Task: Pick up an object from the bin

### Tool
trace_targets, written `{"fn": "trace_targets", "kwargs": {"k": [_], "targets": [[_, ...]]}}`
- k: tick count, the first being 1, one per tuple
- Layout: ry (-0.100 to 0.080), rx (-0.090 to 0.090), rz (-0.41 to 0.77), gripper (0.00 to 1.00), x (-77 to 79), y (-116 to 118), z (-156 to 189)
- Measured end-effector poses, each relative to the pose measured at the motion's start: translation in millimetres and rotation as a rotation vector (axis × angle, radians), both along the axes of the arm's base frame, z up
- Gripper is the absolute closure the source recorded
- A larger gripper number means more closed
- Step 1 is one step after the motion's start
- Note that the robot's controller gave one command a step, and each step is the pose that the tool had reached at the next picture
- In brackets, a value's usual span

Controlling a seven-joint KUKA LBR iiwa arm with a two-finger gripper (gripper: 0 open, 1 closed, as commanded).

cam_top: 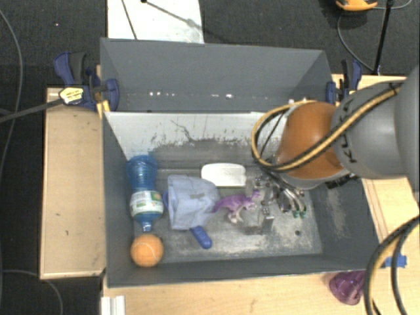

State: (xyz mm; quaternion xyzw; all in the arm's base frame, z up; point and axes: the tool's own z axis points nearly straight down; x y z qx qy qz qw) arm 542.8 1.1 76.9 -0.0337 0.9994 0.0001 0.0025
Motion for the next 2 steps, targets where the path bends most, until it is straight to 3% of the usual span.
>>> {"fn": "trace_targets", "kwargs": {"k": [1, 2], "targets": [[0.002, 0.002, 0.057, 0.00, 2.4, 25.9, -2.0], [-0.003, 0.001, 0.066, 0.00, 7.6, 23.3, -1.1]]}}
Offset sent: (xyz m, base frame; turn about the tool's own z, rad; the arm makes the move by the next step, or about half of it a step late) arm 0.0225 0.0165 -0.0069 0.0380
